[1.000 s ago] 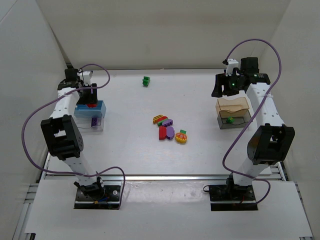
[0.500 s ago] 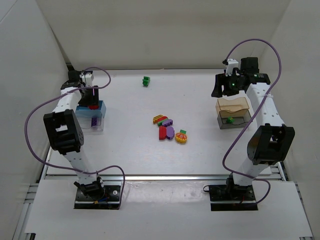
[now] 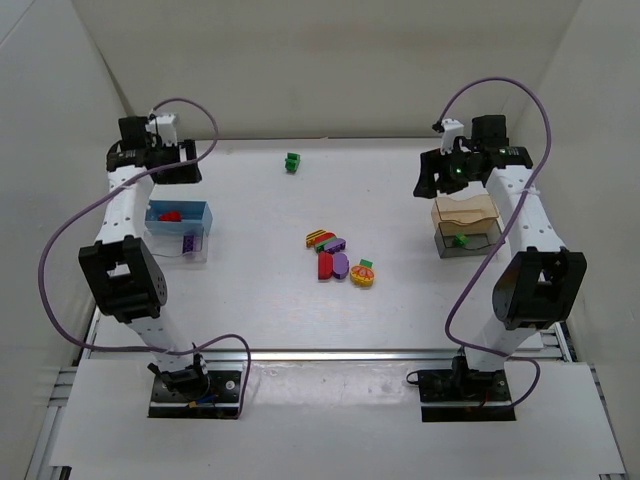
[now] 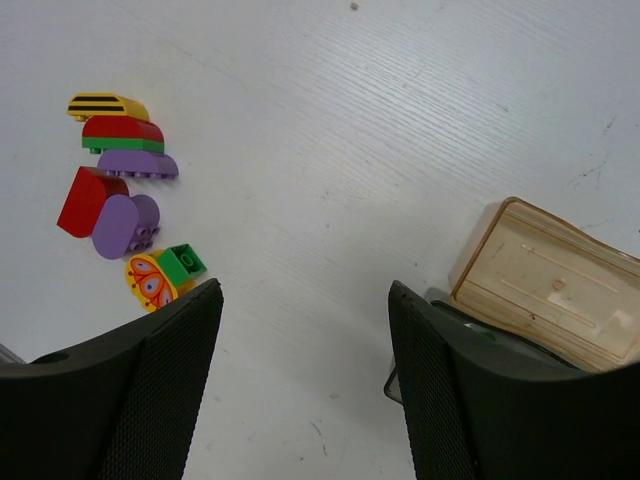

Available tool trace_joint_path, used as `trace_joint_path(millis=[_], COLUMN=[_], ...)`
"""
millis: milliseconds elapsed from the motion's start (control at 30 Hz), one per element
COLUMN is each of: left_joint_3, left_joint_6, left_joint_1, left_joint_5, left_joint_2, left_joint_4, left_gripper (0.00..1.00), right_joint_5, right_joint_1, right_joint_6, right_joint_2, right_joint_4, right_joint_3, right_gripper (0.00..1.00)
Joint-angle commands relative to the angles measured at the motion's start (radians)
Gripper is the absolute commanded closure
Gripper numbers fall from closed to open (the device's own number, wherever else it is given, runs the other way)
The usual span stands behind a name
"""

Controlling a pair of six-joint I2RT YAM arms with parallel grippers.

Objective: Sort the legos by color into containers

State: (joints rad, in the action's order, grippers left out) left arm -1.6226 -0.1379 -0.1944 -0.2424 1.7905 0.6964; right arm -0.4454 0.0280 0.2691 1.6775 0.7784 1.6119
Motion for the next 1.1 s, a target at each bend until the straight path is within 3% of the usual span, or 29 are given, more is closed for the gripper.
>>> trace_joint_path(millis=[0, 200, 433, 567, 800, 1067], left_joint_3=[-0.1, -0.259, -0.376, -0.466, -0.787, -0.93], left_joint_6=[-0.023, -0.006, 0.02, 0.03, 0.084, 0.032], left_joint_1=[0.042, 0.185, 0.363, 0.418, 0.45, 0.481], left_joint_5=[-0.072, -0.182, -0.146, -0.042, -0.006, 0.023], left_joint_2=[-0.108, -0.017, 0.188, 0.36, 0.645, 0.803], left_joint_4=[-0.018, 0.038, -0.072, -0.142, -0.144, -0.204], left_gripper=[0.07, 0.17, 0.21, 0.14, 0.11, 0.05], right_joint_5=[-0.029, 0.0, 0.05, 0.085, 0.134, 0.148], right_joint_1=[0.033, 0.085, 0.084, 0.085, 0.078, 0.05], right_joint_6=[0.021, 0.01, 0.018, 0.027, 0.03, 0.027], right_joint_2=[0.007, 0.037, 0.021, -0.024, -0.101, -0.121], right_joint_4=[-0.019, -0.028, -0.01, 0.004, 0.053, 0.064], right_joint_3=[-0.003, 0.032, 0.06, 0.026, -0.015, -0.026], right_gripper=[0.29, 0.29, 0.29, 0.29, 0.28, 0.27])
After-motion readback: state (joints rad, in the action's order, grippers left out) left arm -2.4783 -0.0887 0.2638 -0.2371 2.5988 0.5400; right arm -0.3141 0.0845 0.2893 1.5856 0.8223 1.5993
